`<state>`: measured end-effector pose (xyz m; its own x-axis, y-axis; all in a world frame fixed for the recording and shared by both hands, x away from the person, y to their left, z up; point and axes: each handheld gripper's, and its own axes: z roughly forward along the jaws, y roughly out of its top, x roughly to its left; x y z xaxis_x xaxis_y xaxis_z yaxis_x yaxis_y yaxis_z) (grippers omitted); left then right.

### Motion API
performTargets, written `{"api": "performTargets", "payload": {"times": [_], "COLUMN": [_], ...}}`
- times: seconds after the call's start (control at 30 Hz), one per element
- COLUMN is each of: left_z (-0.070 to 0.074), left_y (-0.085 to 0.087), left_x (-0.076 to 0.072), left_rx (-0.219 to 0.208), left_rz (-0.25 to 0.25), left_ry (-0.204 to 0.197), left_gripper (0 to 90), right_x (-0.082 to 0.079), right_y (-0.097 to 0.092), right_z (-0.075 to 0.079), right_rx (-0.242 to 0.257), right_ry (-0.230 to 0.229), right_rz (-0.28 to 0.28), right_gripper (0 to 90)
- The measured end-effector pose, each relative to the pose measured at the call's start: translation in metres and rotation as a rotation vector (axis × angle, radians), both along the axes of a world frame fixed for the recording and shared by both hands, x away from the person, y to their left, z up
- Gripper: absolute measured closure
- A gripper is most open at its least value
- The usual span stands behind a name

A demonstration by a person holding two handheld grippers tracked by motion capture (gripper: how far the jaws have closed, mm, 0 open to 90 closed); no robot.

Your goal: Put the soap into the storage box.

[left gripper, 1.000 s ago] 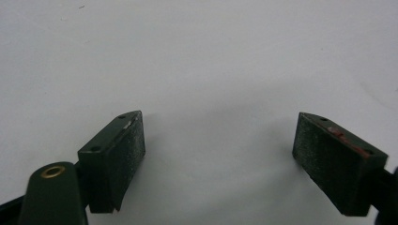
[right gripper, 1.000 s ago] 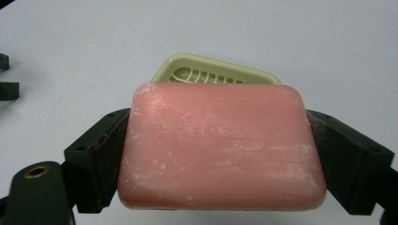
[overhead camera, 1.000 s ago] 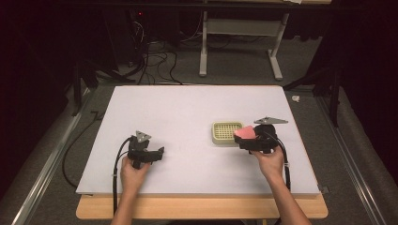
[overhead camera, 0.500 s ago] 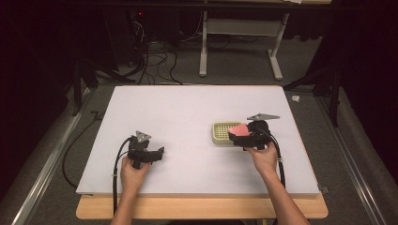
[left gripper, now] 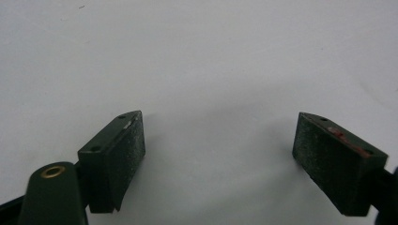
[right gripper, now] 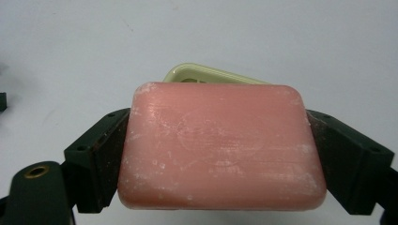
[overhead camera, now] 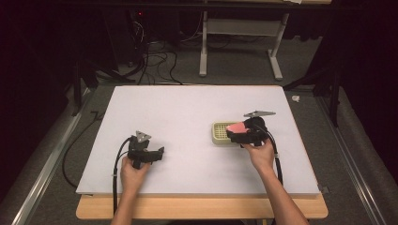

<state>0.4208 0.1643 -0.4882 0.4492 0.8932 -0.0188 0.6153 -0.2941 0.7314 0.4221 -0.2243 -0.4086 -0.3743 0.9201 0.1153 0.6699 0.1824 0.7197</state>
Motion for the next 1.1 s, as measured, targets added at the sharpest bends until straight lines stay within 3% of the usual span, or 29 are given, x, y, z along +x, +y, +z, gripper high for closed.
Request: {"api": "performTargets", "payload": {"times": [1.1], "left_z": [0.000], "left_y": [0.000], "left_x": [0.000], "left_rx": [0.000], "left_rz": [0.000], "left_ry": [0.000], "left_gripper": [17.7], "right_x": [0.027], "right_y": [0.018], "right_z": [-0.023], "right_rx": [-0.035], "right_ry": [0.093], "right_rz": [-0.046], "right_gripper": [13.6]}}
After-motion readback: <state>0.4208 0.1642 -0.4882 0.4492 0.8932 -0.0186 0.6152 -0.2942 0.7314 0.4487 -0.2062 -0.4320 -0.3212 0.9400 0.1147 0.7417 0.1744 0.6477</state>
